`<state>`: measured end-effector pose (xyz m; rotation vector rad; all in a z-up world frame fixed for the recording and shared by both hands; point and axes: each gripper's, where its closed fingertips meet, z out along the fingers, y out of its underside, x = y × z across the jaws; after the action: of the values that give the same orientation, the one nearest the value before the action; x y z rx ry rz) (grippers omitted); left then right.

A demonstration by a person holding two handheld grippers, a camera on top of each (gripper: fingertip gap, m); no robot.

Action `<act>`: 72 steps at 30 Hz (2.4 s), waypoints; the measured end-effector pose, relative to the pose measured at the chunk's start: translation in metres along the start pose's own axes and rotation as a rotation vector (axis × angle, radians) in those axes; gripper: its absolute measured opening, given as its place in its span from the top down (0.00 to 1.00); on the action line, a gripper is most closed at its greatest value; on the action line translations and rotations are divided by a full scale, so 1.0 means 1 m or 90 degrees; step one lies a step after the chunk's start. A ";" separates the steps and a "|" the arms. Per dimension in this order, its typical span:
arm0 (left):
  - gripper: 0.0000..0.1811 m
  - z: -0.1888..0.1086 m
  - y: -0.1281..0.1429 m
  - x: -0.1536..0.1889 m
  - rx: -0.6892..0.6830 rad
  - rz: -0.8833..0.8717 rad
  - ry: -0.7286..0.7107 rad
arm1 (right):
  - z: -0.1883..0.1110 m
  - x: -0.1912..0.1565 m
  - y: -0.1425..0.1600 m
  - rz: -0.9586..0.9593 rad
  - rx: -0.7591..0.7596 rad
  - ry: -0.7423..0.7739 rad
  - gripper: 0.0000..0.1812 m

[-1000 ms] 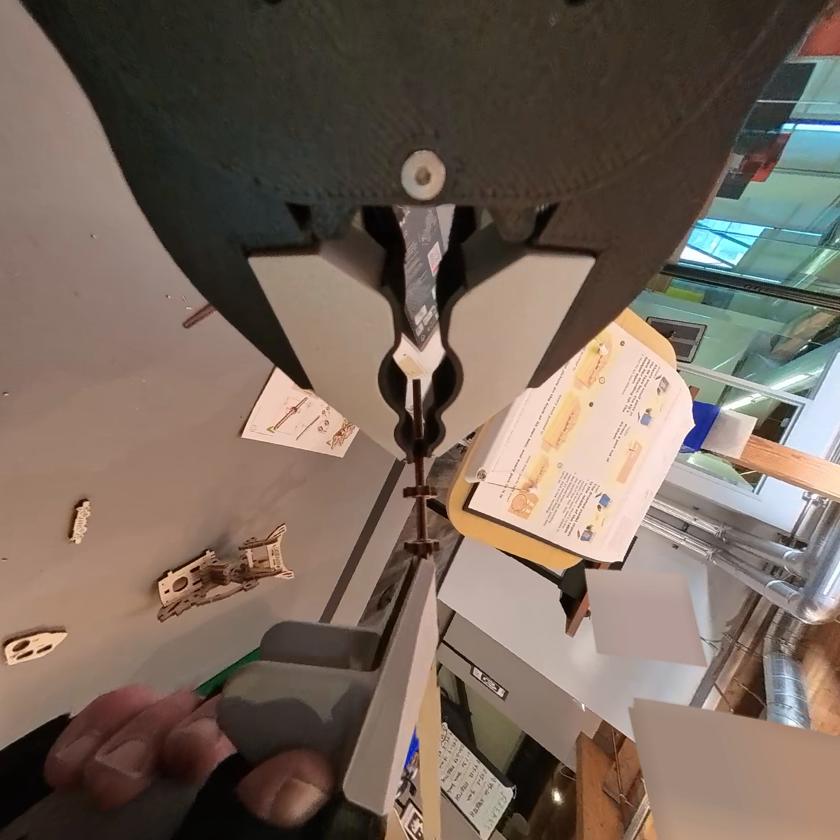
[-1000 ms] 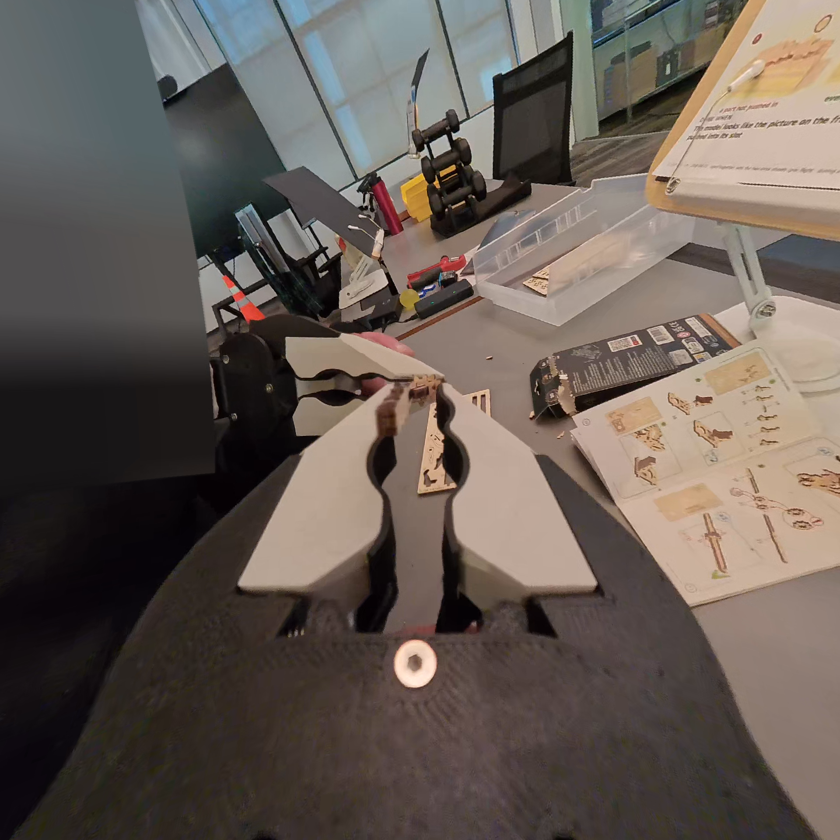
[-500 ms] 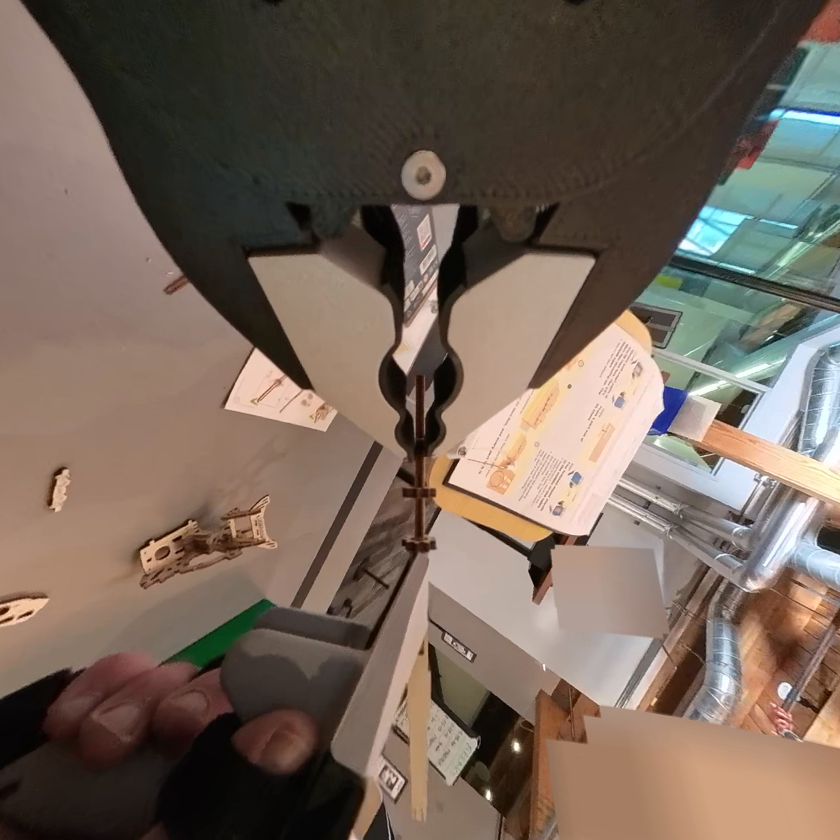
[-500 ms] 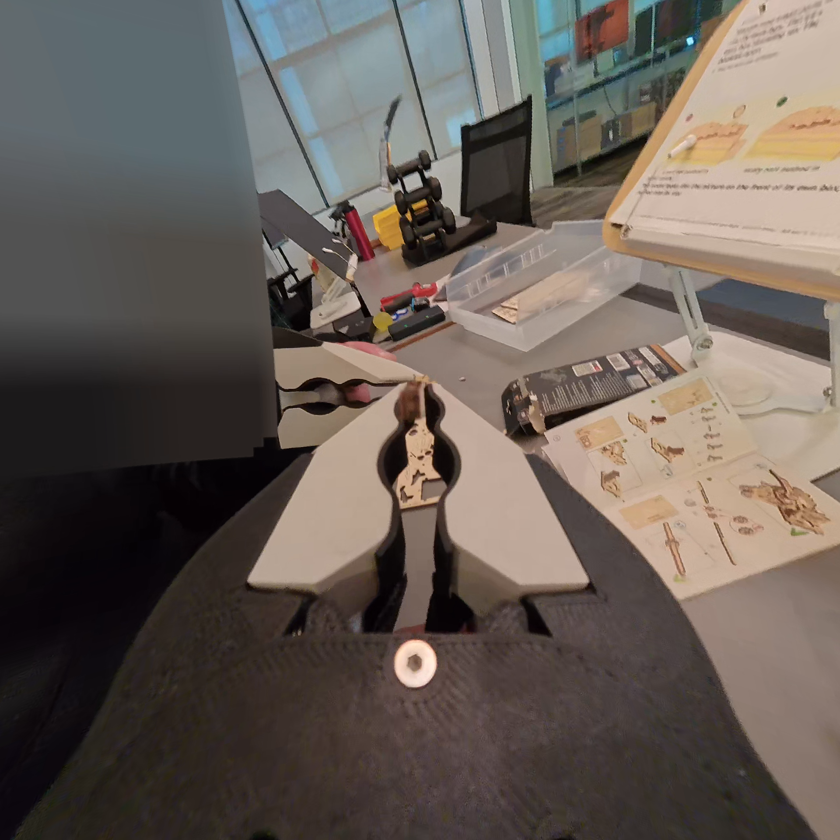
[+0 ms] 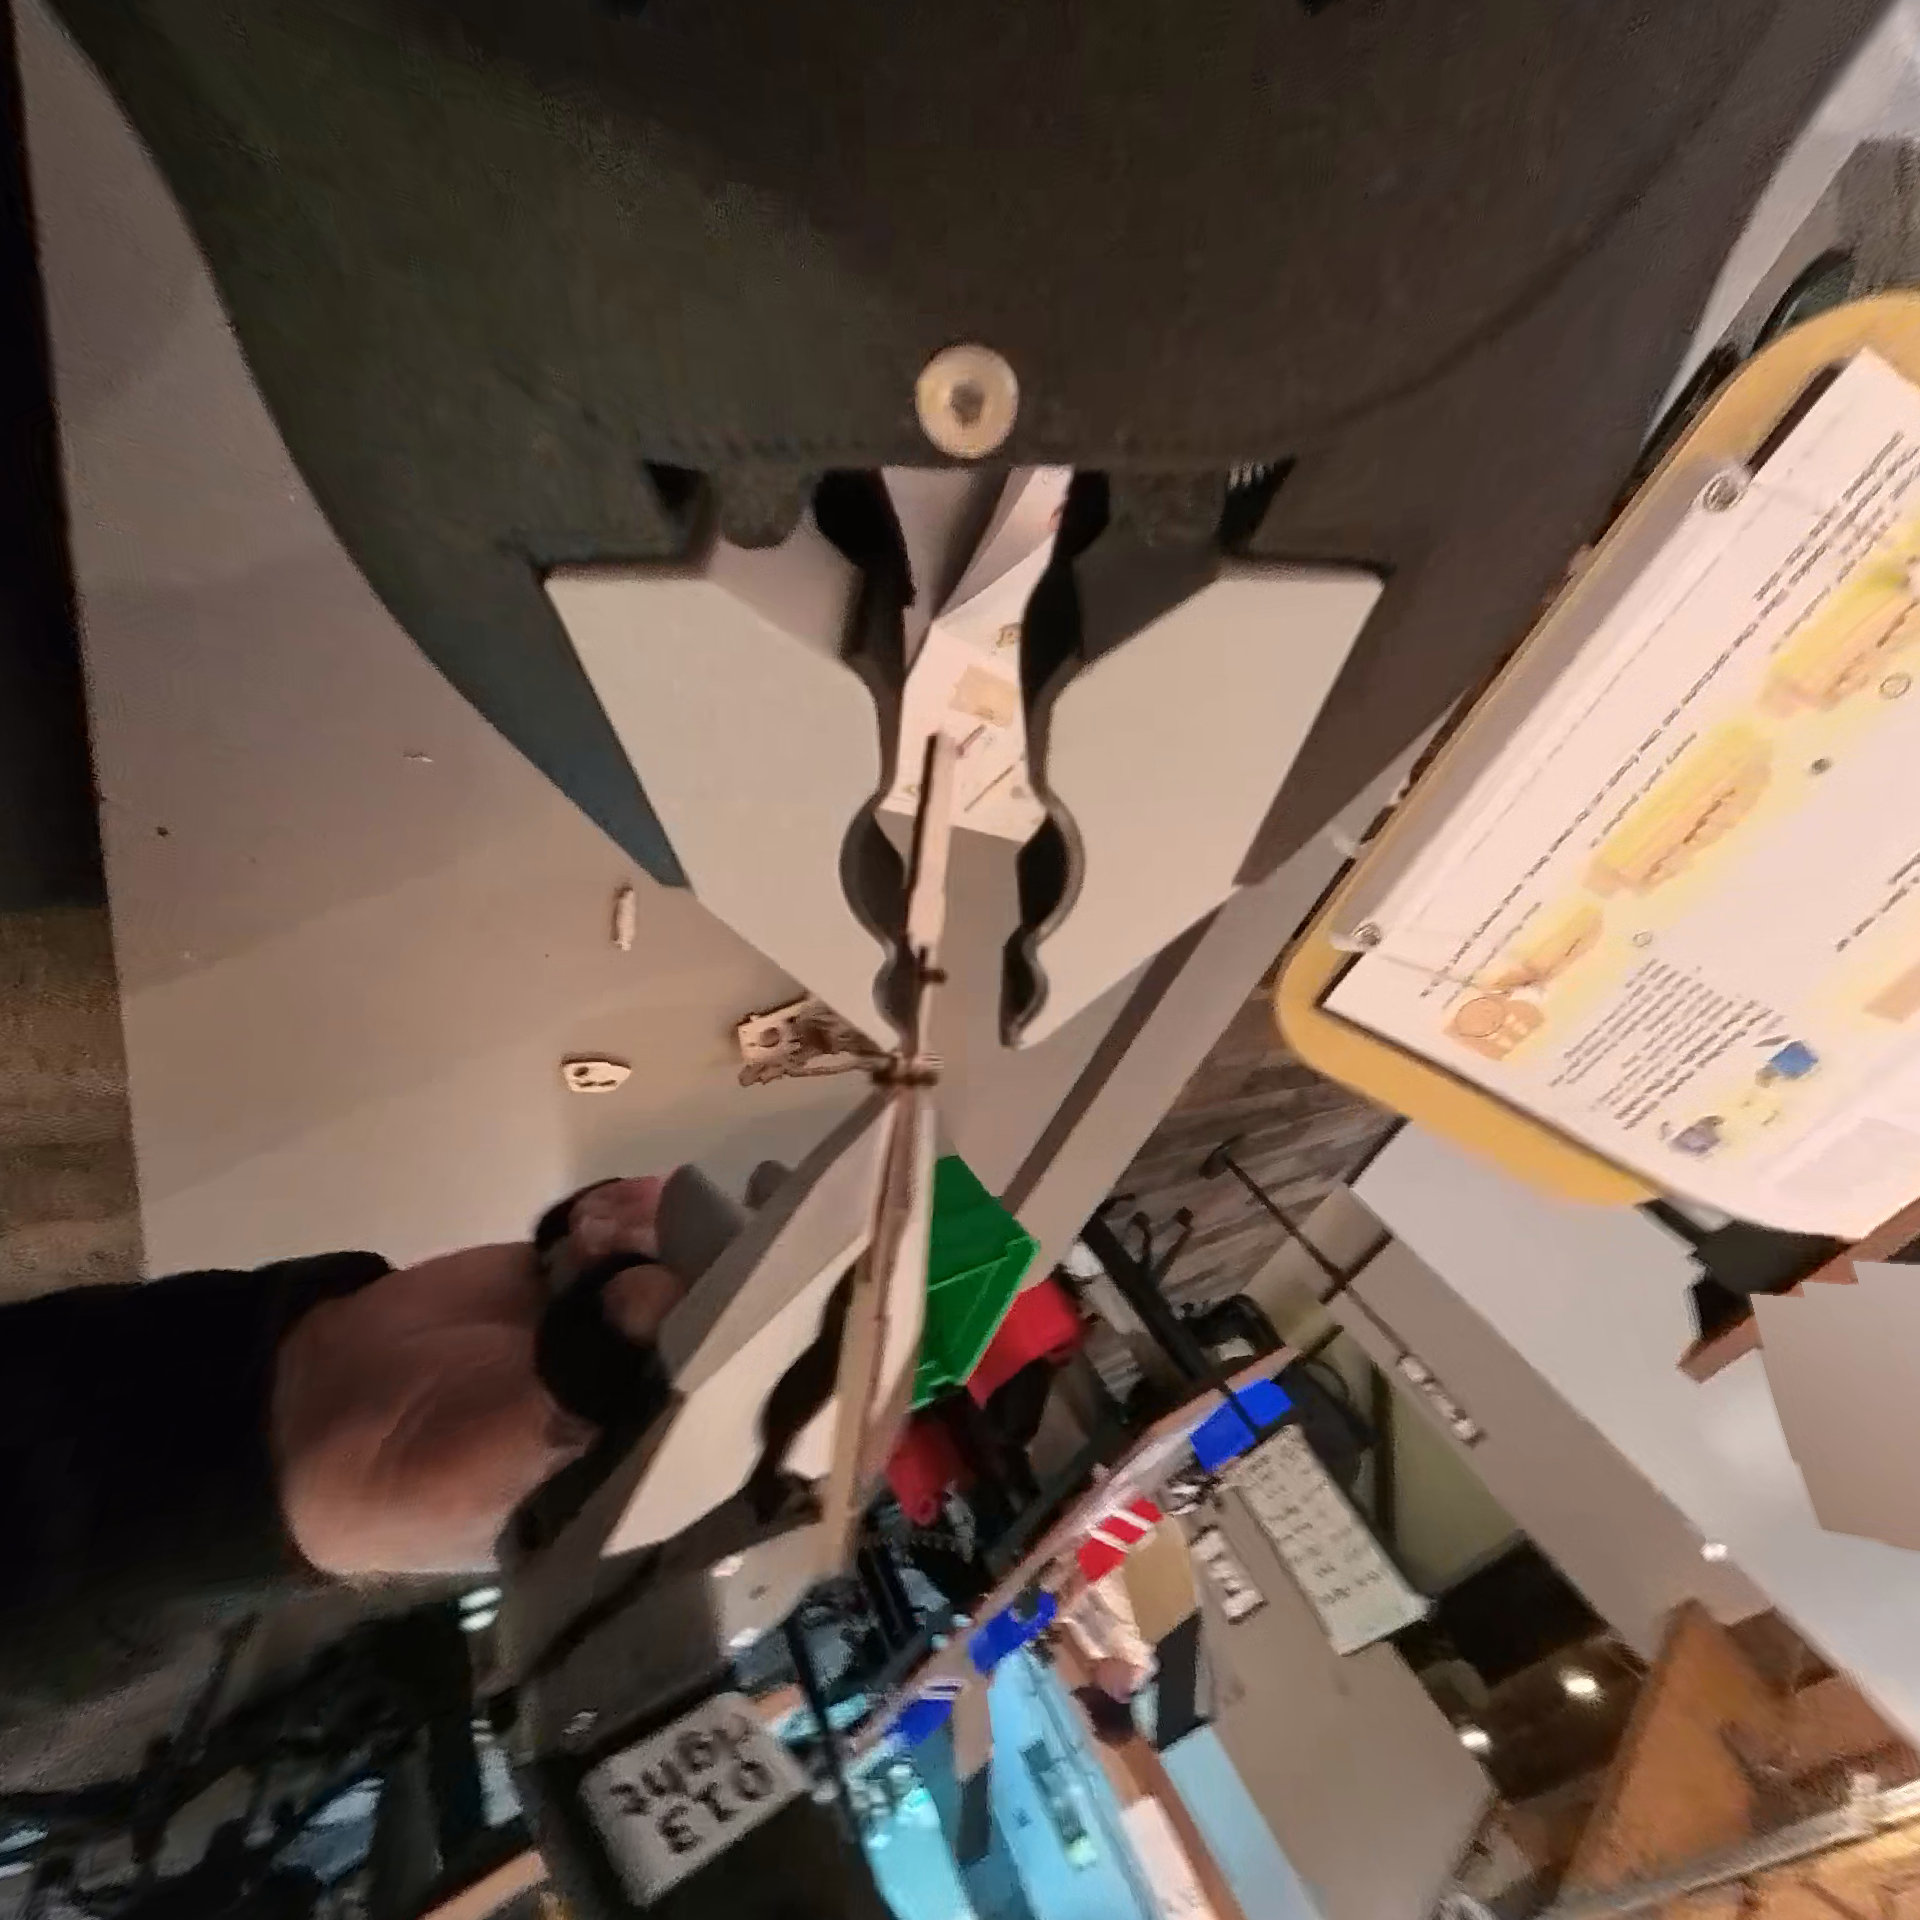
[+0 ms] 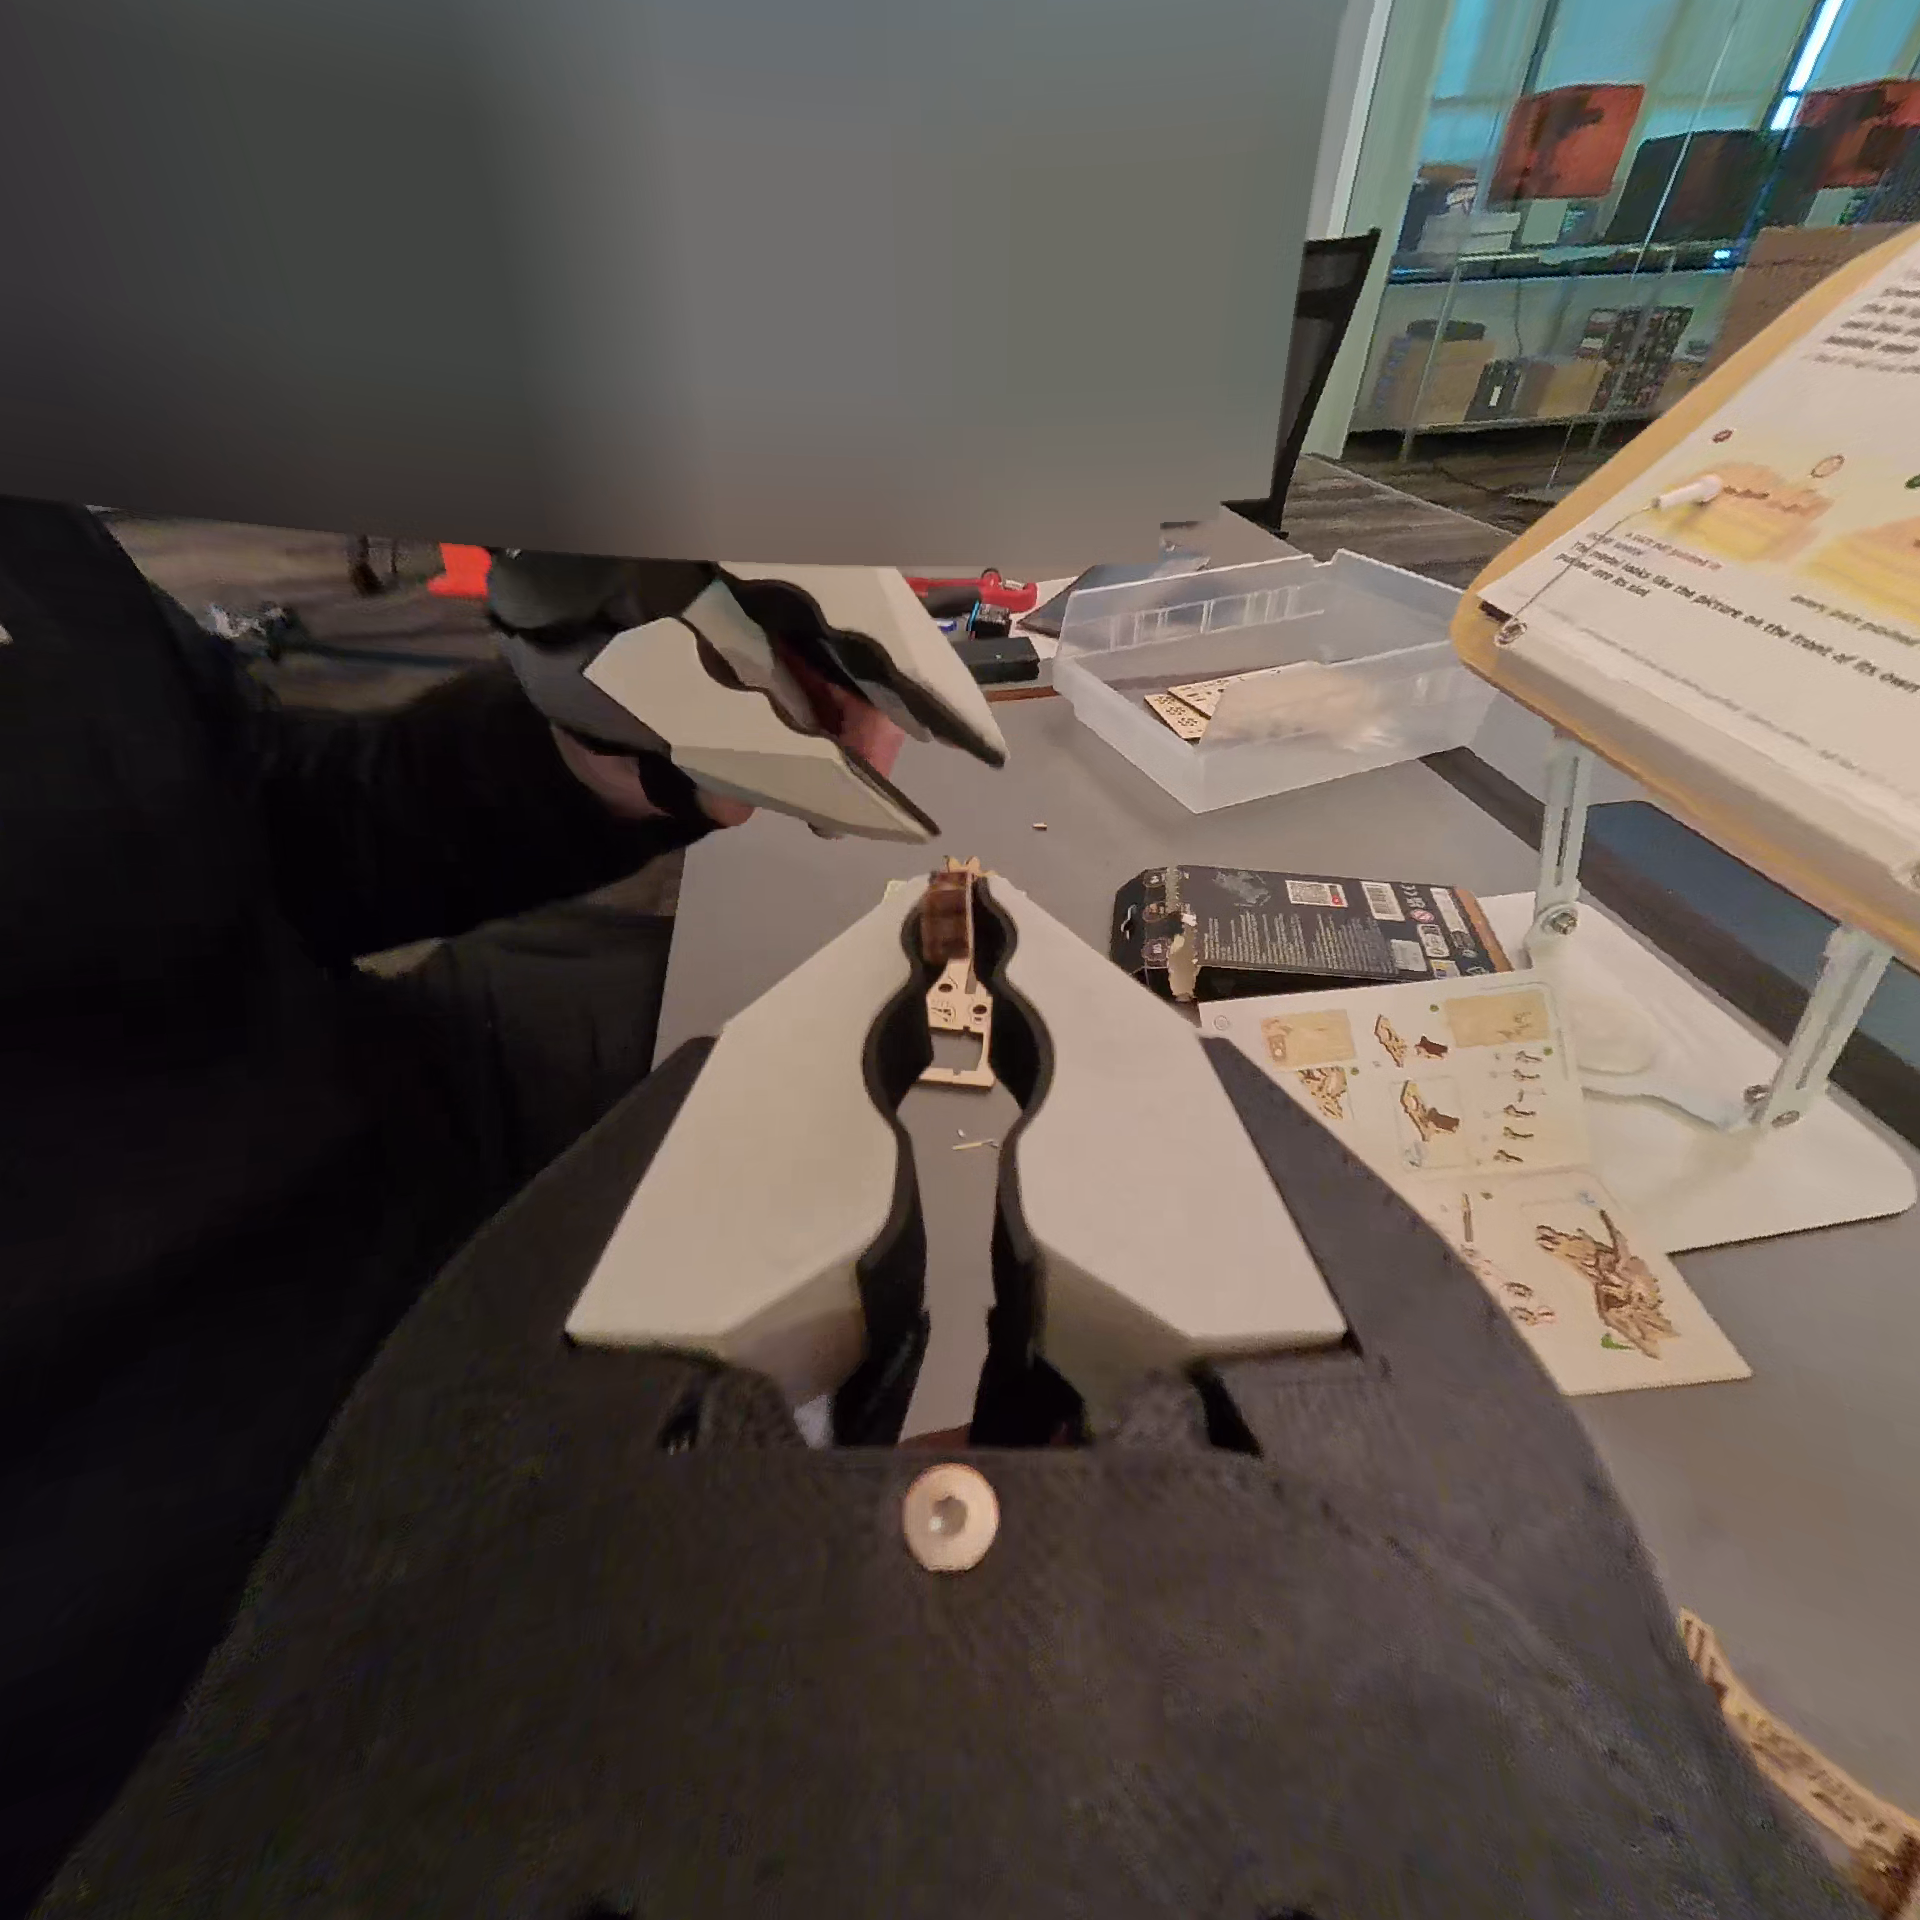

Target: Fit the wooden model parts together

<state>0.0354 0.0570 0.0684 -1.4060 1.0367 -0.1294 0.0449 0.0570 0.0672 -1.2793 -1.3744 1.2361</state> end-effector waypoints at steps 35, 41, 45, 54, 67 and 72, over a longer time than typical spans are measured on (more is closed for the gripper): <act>0.94 0.011 -0.003 0.022 -0.012 -0.016 0.086 | 0.003 -0.021 -0.008 -0.073 -0.040 -0.001 0.98; 0.94 0.012 -0.003 0.023 -0.013 -0.012 0.085 | 0.001 -0.022 -0.014 -0.074 -0.026 0.002 1.00; 0.94 0.013 -0.004 0.024 -0.014 -0.009 0.088 | -0.001 -0.023 -0.014 -0.082 -0.025 0.001 1.00; 0.94 0.014 -0.007 0.025 -0.007 -0.007 0.084 | -0.004 -0.024 -0.014 -0.097 -0.017 -0.003 0.99; 0.95 0.013 -0.011 0.026 -0.003 0.011 0.107 | -0.007 -0.027 -0.016 -0.113 -0.014 -0.015 1.00; 0.95 0.013 -0.010 0.026 -0.015 0.023 0.106 | -0.006 -0.026 -0.015 -0.112 -0.020 -0.015 0.99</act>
<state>0.0640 0.0475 0.0616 -1.4149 1.2032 -0.2112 0.0514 0.0317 0.0839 -1.1420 -1.4944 1.1154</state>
